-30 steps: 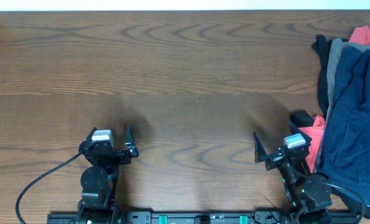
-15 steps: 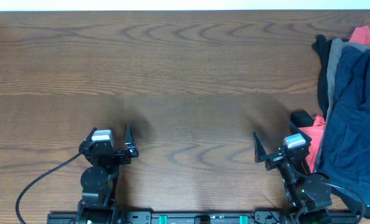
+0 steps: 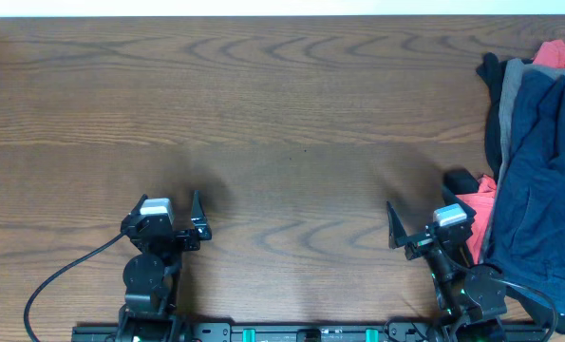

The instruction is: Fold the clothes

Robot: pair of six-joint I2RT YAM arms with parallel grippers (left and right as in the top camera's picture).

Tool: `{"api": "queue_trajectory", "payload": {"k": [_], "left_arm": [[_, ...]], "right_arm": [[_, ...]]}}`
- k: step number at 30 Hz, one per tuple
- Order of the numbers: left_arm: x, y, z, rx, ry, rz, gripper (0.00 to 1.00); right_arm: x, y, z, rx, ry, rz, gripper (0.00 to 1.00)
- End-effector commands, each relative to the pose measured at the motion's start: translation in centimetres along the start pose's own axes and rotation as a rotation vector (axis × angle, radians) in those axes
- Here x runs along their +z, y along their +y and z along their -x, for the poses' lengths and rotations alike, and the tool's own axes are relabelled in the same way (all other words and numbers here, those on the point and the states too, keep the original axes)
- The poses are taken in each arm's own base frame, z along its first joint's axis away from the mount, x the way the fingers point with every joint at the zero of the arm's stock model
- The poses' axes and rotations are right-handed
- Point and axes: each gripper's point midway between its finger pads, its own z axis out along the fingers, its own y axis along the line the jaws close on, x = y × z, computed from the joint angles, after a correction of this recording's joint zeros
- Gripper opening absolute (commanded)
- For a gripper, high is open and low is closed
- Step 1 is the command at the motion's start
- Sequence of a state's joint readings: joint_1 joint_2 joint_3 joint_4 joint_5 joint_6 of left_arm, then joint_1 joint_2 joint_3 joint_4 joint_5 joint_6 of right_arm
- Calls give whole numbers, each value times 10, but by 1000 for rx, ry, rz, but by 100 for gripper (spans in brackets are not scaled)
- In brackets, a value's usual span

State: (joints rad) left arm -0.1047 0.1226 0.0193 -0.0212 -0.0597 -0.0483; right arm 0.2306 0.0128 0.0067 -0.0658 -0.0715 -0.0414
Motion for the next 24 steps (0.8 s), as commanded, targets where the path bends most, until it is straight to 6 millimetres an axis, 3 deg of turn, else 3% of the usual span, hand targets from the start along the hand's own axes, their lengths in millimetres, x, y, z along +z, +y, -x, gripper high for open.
{"api": "queue_trajectory", "payload": {"k": [1,6,13,17,24], "left_arm": [[1,9,-16,16,51,48,98],[1,8,-14,5,41,40,98],[-3,-26,-13,-74,67,-150,98],[-9,-35,1,-127,72,-197,98],[-25,-38,48,-156,100,-192,98]], "right_arm": [[0,3,-2,-12,6,14,99],[0,3,-1,47,4,15,99],[2,3,-10,165,53,12,99],[-1,3,-4,193,123,7,99],[-6,-1,27,204,285,-14,99]]}}
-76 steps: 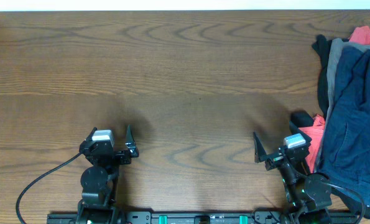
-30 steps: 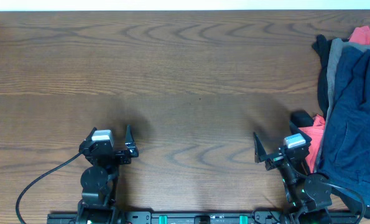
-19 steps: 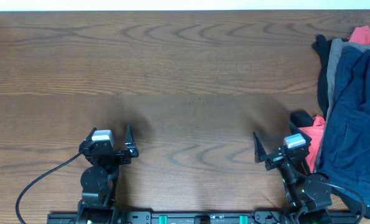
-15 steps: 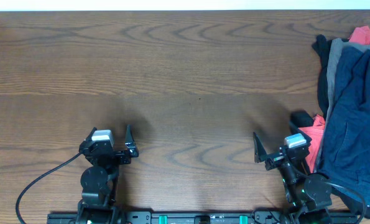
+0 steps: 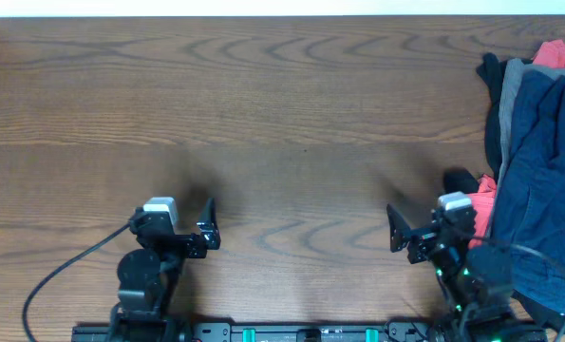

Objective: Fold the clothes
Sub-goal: 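Reach the right gripper into the clothes pile and grasp the navy shorts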

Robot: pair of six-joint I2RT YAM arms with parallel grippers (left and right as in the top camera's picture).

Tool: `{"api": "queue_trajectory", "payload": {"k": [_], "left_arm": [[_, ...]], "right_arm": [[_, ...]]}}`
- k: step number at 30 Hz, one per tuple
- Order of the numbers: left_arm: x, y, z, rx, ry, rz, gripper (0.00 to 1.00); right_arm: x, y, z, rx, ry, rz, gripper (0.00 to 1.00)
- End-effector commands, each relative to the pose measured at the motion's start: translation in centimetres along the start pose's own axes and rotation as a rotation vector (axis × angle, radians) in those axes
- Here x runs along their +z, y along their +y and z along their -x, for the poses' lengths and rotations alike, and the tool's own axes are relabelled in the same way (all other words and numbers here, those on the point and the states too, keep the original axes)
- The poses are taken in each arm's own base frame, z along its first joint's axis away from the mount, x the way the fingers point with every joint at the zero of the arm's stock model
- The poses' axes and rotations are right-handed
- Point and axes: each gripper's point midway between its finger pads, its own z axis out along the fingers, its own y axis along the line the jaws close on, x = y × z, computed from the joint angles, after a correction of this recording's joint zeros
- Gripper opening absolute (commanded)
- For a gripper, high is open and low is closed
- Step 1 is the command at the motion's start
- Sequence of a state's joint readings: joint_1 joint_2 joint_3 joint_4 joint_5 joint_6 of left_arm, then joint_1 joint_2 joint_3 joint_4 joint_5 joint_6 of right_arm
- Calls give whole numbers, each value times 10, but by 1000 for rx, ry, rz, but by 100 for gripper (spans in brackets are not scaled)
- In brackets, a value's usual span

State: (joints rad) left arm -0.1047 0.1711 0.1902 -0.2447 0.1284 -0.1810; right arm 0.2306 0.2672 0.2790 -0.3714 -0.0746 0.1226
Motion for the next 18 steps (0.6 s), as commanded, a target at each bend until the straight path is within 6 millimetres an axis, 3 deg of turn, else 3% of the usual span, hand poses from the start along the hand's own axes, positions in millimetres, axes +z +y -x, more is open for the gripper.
{"api": "queue_trajectory", "payload": {"k": [1,7,14,16,18], "left_arm": [[-13,-14,39,-23,-15,-24,98],[-18,-19,52,-38,161,13,98],[-21,-29,37,-79,448,14,98],[-24,-28,33,-89,518,31,98],[-28,-28,30,-93,588,49,98]], "right_arm": [[-7,2,28,23,26,-11,99],[-5,-3,43,50,252,-63,99],[-2,18,68,49,393,33,99],[1,9,76,38,387,-13,99],[1,-16,73,108,406,-163,99]]}}
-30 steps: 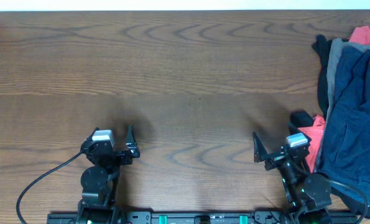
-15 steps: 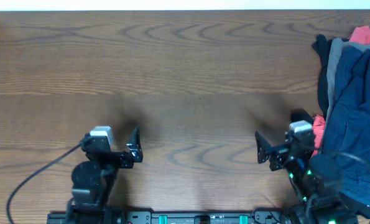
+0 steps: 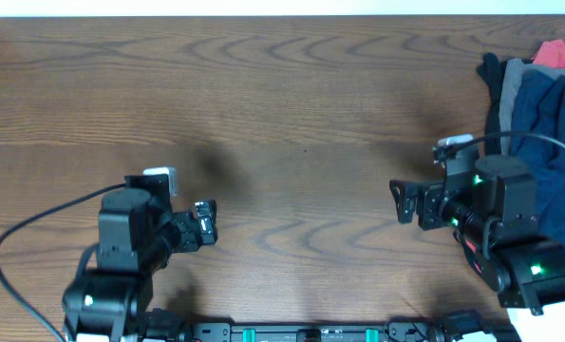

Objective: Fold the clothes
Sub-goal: 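Reach the right gripper into the clothes pile and grasp the navy shorts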

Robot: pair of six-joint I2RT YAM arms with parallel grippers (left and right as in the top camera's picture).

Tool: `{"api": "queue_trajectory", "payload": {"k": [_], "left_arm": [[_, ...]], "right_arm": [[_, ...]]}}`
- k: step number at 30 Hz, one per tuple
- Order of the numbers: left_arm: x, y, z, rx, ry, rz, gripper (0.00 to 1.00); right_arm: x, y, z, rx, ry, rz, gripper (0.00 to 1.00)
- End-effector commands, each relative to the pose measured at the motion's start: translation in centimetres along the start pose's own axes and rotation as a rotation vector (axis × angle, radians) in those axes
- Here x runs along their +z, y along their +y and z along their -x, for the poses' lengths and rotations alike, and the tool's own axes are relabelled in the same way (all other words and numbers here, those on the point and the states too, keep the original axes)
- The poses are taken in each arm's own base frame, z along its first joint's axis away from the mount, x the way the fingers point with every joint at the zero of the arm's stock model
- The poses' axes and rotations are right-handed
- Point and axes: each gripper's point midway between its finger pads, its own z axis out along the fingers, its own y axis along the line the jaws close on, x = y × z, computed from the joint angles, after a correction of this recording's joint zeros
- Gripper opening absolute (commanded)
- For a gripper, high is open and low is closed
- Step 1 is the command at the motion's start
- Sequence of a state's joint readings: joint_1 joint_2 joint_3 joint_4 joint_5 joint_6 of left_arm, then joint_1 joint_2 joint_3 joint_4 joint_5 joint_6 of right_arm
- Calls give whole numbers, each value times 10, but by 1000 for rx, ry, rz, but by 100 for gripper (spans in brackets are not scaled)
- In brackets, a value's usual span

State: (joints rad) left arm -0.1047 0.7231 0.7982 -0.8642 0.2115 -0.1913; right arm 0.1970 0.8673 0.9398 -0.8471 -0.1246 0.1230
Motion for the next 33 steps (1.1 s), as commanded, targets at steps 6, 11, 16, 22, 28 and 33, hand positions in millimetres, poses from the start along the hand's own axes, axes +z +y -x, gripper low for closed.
{"api": "queue_trajectory", "payload": {"k": [6,11,16,22,28,33], "left_arm": [[-16,-9,10,22,136,9,98],[-15,-10,15,26,118,6,98],[-15,-11,19,28,103,2,98],[-14,-11,19,28,101,2,98],[-14,-11,19,28,102,2,98],[-14,-11,19,28,101,2,98]], "right_arm": [[-9,-118,-63,542,261,-582,99],[-24,-153,-106,827,383,-742,99],[-25,-169,-127,911,406,-791,96],[-14,-176,-159,901,463,-841,95],[-10,-190,-179,866,454,-932,91],[-4,-196,-189,852,440,-964,85]]}}
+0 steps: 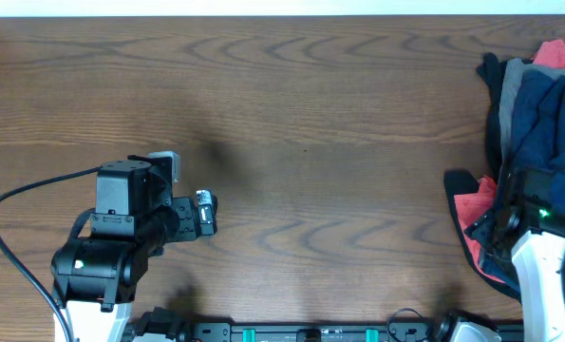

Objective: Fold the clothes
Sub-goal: 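Reach the right gripper into the clothes pile and grasp the navy shorts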

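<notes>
A heap of clothes (548,123) lies at the table's right edge. Its navy garment lies on top, with a red piece (559,53) at the far corner, grey and black cloth along the left side, and another red patch (474,203) lower down. My right arm (540,249) stands raised over the heap's lower part. Its gripper is lost against the dark cloth there, so its jaws cannot be read. My left gripper (206,212) hangs over bare wood at the near left, far from the clothes. It looks compact from above and I cannot tell its state.
The brown wooden table (301,114) spans the whole view. A black cable (16,223) loops from the left arm toward the near edge. The arm bases and a mounting rail (301,332) line the near edge.
My right arm has swung right, from about mid-right of the table to over the lower part of the clothes heap. The left arm has shifted slightly, its gripper staying near the same spot.
Both arms first sat low by the near edge, grippers pointing inward over bare wood. Then both rose toward the camera. The right arm now stands over the heap's lower part, and the left remains over the near left.
</notes>
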Robot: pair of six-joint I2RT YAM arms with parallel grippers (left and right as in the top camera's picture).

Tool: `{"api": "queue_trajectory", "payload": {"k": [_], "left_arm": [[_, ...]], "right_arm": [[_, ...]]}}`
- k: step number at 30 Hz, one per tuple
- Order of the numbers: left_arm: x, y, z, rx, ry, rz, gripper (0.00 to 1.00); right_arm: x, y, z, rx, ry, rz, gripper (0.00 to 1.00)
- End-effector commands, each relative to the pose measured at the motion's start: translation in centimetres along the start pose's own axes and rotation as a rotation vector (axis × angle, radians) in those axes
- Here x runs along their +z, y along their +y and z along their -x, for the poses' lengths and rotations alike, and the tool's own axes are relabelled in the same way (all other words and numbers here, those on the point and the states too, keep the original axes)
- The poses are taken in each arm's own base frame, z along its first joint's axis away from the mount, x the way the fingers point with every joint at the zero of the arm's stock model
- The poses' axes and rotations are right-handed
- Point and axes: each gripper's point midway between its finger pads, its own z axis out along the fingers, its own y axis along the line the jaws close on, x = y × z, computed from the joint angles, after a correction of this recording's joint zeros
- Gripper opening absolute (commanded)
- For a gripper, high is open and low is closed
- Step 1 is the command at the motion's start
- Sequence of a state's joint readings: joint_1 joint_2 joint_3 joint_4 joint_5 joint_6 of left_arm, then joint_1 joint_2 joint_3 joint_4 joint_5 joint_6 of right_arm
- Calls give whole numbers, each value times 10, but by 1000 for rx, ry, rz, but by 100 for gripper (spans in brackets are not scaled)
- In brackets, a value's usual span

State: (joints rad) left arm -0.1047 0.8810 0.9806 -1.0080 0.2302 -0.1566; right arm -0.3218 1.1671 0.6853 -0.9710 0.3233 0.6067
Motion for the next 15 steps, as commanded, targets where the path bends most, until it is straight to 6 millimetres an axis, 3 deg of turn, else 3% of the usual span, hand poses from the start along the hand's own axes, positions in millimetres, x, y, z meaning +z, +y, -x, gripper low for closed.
{"api": "queue_trajectory", "payload": {"k": [1,8,9,13,14,15], "left_arm": [[-5,-2,6,14,-19,-8,98],[-5,-3,8,16,-29,-10,98],[-5,-3,9,16,-31,-10,98],[-5,-3,9,17,-33,-11,98],[-5,-3,9,17,-33,-11,98],[-5,-3,10,17,-34,-11,98]], "right_arm": [[7,-12,3,22,-36,-66,82],[17,-12,-3,18,-28,-71,70],[18,-12,-4,17,-27,-71,63],[22,-13,-8,15,-21,-75,11],[22,-13,-8,15,-21,-76,1],[22,-13,-8,15,-21,-75,1]]}}
